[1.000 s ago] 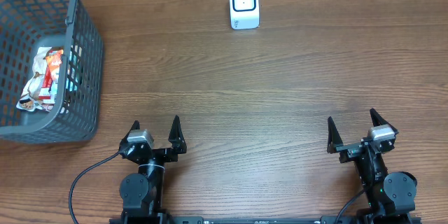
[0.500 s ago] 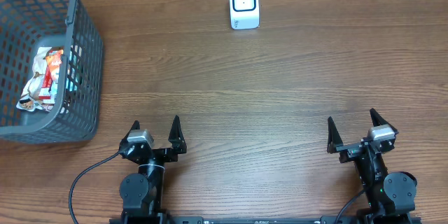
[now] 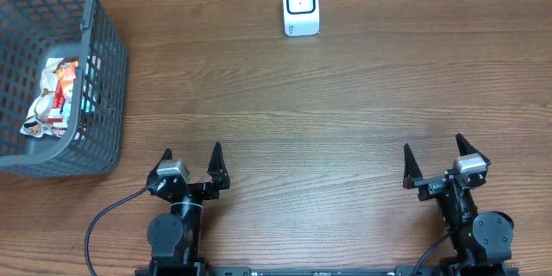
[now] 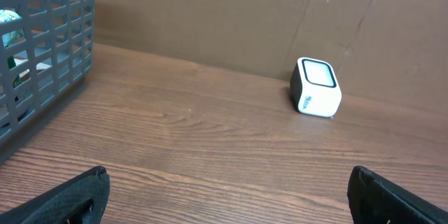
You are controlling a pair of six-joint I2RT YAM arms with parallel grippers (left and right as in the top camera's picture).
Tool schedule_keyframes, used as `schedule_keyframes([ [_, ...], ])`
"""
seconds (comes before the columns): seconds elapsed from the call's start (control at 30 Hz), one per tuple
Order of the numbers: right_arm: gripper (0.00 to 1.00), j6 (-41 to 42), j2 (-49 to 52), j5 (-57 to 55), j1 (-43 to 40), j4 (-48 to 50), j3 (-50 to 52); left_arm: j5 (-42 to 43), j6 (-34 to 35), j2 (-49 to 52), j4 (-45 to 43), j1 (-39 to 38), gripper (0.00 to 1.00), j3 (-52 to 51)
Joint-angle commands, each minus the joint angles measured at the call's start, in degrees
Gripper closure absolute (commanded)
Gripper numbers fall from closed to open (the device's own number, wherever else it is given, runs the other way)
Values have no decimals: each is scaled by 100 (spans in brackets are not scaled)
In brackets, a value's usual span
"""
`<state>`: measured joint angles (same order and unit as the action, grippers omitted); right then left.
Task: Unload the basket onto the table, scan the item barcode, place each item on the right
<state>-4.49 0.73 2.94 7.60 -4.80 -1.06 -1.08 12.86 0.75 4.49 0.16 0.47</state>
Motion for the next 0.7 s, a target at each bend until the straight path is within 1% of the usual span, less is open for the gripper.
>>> schedule_keyframes([
  [0.0,0,-7,-57,-35,0,15,61,13,-157,-44,-2,57,0,-15],
  [0.3,0,-9,-57,-35,0,15,61,83,-216,114,2,57,0,-11],
  [0.37,0,-9,-57,-35,0,15,61,118,-212,155,131,57,0,68],
  [0.47,0,-9,-57,-35,0,15,61,223,-216,155,658,57,0,387],
  [0.57,0,-9,-57,-35,0,15,61,223,-221,162,1491,57,0,920],
  [0.67,0,-9,-57,-35,0,15,61,439,-219,225,2249,57,0,1453],
])
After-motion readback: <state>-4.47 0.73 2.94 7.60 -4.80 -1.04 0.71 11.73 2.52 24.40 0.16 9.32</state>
